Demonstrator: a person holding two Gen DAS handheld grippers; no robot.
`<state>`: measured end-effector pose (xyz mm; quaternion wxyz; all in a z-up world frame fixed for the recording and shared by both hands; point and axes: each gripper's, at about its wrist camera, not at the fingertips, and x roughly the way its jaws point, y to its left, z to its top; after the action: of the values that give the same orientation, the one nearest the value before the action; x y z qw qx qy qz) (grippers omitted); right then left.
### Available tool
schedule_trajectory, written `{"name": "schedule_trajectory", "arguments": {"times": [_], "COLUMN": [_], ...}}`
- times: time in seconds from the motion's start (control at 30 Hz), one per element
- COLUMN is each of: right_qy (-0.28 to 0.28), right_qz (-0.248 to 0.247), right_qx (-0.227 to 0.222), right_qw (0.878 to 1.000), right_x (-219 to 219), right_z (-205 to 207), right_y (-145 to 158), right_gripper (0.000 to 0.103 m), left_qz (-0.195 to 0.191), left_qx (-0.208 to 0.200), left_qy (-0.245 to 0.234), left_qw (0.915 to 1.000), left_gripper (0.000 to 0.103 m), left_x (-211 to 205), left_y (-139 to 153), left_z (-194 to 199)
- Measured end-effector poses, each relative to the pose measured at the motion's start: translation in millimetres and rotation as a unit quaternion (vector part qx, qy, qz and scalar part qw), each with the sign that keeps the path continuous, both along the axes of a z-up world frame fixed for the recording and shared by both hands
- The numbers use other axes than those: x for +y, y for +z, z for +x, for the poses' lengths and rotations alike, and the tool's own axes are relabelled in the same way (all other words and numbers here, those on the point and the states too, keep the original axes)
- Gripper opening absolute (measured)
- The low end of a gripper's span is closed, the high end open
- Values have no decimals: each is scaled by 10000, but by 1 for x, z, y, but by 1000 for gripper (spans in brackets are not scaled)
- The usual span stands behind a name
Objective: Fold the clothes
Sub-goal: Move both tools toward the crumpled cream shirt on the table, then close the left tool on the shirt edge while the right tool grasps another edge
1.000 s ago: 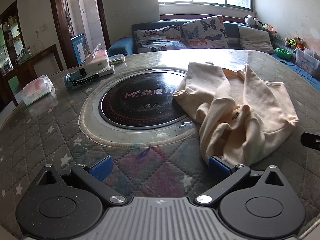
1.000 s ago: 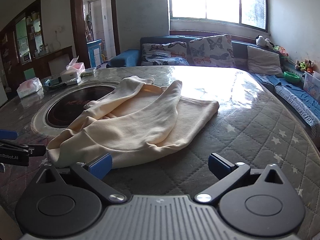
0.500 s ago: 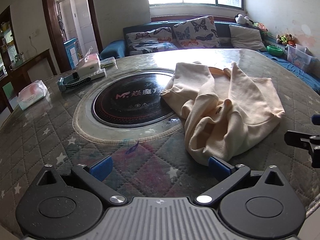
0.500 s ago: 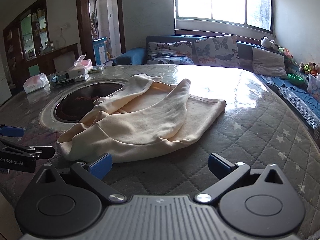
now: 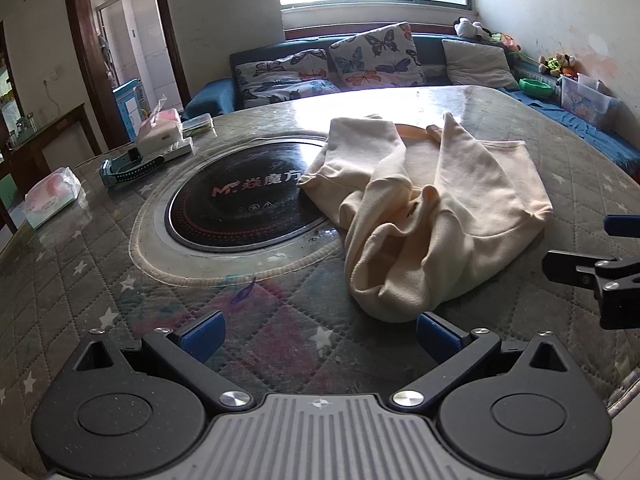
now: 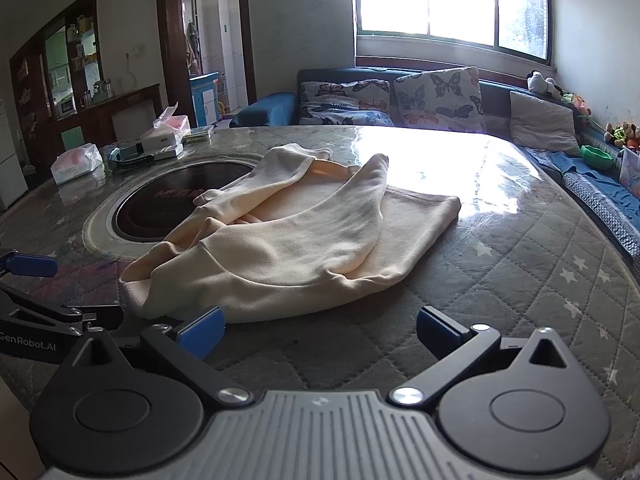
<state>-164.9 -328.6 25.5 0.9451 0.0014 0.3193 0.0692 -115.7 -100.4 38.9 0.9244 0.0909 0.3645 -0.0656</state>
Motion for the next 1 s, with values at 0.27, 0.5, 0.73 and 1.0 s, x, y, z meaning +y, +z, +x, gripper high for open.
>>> {"name": "schedule_trajectory", "arguments": {"times": [0.27,0.5,0.73,1.0], "right_qy": [69,115,166,245], "right_qz": [28,42,84,61], "right_qx": [56,78,106,101], "right_qw": [10000,9999,9998,9996], "right_x": [2,4,5,6], "right_z": [4,8,14,25], "right_y": [-2,-3,-5,-4], "right_gripper": [103,103,103,103], "left_qz": [39,56,67,54], "left_qx": [50,91,80,70], "left_qy": [-71,-115,-171,-274], "left_qw": [10000,9999,9998,9996], "left_gripper": [103,103,103,103], "left_x": [-3,-6,-7,-8], "left_y": [-1,-2,1,7], "left_z": [2,5,8,14]}}
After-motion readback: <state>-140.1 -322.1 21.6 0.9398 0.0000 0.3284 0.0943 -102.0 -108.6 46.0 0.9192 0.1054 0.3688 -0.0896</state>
